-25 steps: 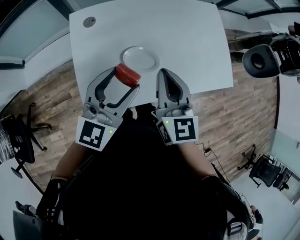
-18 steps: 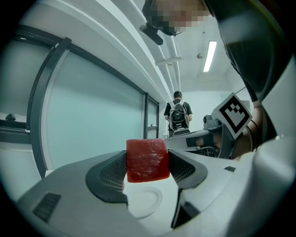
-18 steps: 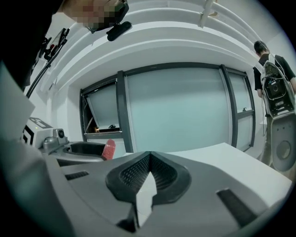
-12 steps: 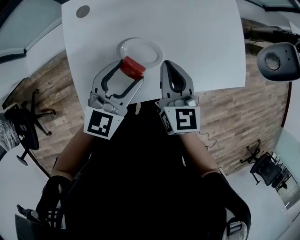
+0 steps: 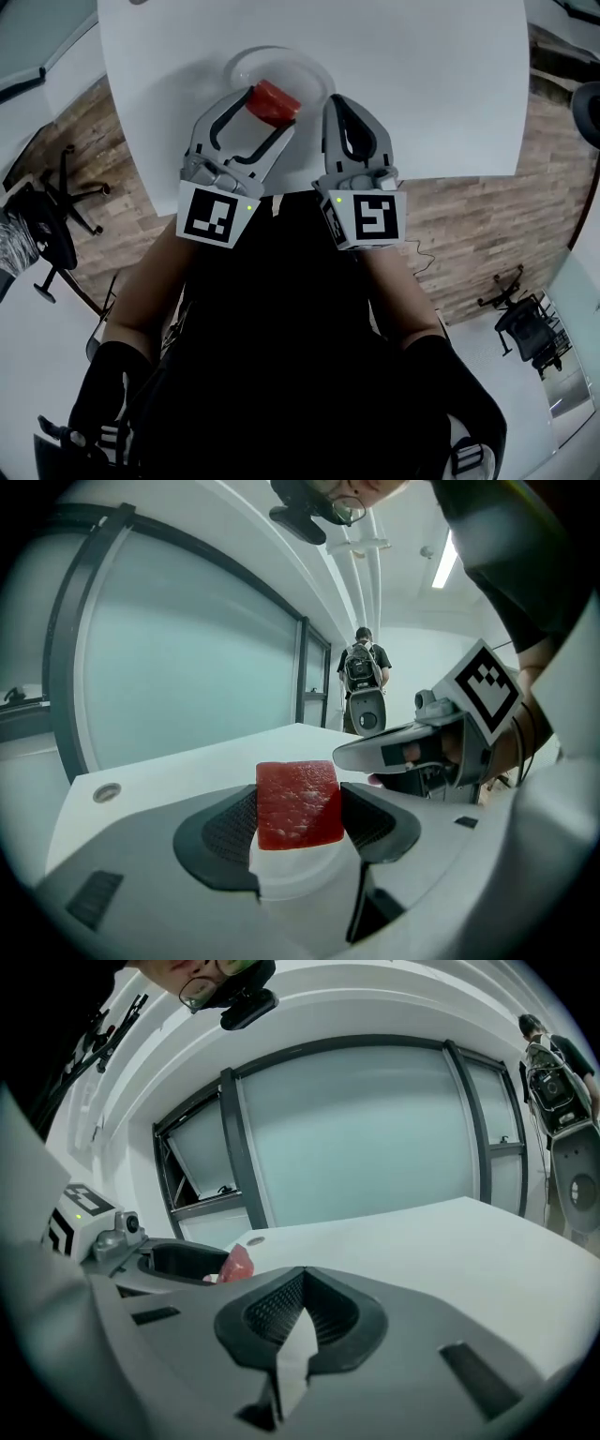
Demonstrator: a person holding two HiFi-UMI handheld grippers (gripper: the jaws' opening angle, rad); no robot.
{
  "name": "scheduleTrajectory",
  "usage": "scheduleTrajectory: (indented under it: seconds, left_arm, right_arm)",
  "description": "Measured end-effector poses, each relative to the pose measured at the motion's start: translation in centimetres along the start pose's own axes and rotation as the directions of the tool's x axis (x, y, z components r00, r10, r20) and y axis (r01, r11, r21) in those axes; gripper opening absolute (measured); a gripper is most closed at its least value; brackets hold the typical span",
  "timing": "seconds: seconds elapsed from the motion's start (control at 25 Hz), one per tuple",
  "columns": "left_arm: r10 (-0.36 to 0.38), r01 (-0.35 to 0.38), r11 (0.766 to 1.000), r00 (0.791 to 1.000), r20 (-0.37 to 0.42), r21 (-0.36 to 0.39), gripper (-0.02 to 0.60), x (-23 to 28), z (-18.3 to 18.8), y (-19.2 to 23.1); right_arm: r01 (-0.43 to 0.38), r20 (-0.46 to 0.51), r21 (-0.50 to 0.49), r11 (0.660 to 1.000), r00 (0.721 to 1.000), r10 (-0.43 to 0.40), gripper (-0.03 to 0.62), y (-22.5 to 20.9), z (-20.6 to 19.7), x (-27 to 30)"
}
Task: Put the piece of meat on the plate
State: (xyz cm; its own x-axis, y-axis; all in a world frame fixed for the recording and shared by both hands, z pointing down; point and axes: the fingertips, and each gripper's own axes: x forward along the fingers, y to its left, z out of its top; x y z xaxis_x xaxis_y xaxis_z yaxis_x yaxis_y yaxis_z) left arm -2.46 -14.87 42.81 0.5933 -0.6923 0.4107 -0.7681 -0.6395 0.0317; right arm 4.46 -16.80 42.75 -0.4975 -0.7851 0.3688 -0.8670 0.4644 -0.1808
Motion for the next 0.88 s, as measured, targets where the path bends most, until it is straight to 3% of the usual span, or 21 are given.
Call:
scheduleTrajectory:
  seconds: [0.28,0.6,0.88]
  left_arm:
    - [0.008,-0.007,1.0,0.995,-0.104,0.014,0.279,3.3,-3.1,0.6]
    - [0.031,-0.028,0.999,0.972,-0.234,0.016,0.279,4.2,-5.0,1.0]
    - [0.039,-0.034,0.999,0.959,-0.28,0.022,0.279,5.0,-5.8,1.0]
  right_arm:
    - [0.005,-0.048,0.034,0.999,0.999,-0.003,0.003,-1.8,-2.4,1.3]
    - [-0.01,-0.076,0.095,0.995,0.997,0.017,0.003,-2.2,-3.7,2.8]
    - [-0.02,-0.085,0.115,0.993,0.996,0.03,0.003,-2.9,-4.1,3.9]
